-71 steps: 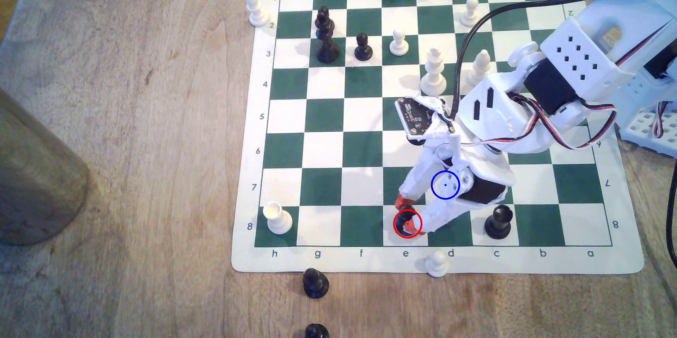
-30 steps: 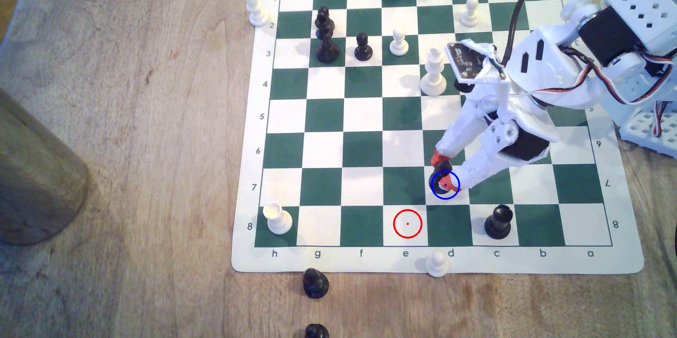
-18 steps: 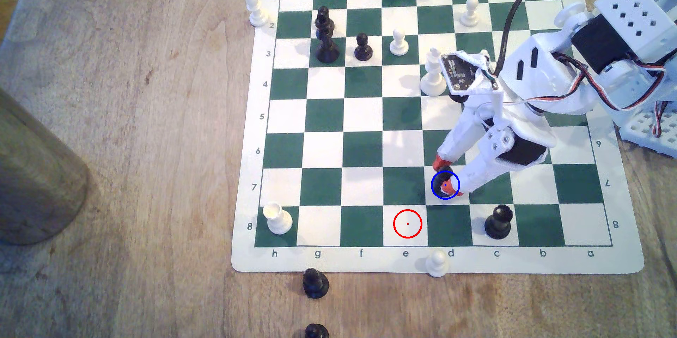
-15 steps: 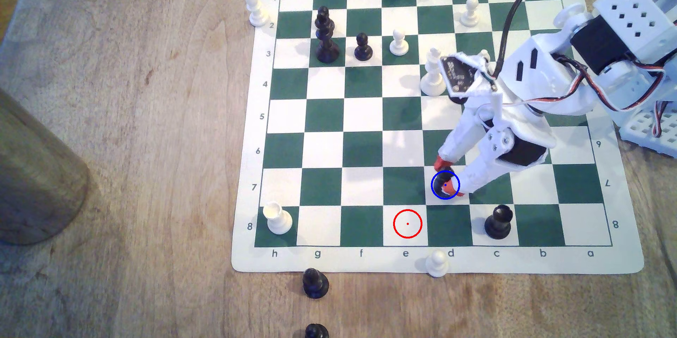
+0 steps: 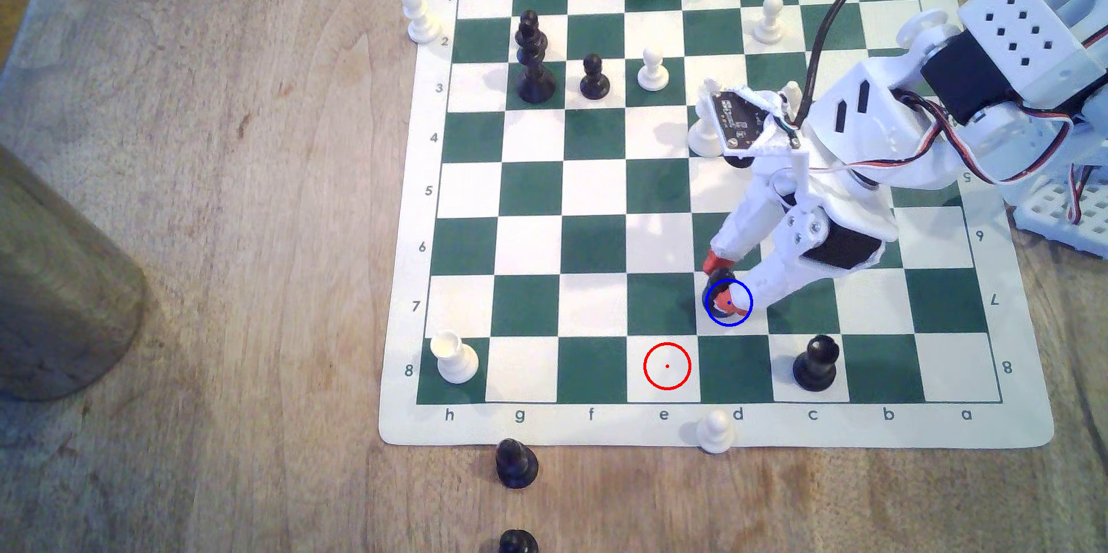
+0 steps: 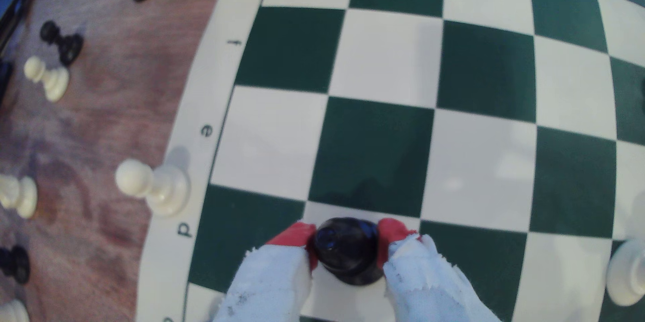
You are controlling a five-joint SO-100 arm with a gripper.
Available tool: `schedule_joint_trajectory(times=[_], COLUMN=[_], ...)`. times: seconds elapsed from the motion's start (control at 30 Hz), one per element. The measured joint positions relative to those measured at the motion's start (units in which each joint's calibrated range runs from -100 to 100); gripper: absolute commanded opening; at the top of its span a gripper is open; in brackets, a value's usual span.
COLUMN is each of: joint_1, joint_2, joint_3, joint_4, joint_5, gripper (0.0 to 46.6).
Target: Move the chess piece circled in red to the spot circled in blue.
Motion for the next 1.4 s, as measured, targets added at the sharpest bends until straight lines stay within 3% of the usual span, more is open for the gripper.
schedule_joint_trajectory(times=[0.43,0.7,0.93,1.4], joint_1=[0.0,0.0,-0.66,-0.66], joint_2=[-1.51,-1.51,-2.35,-7.46], joint_3=[0.0,0.0,0.0,0.99], joint_4=[2.71,2.71,3.43,8.37], joint_5=[-0.05,-0.05,0.1,-0.63], gripper=[0.5,7.3,16.2,19.9])
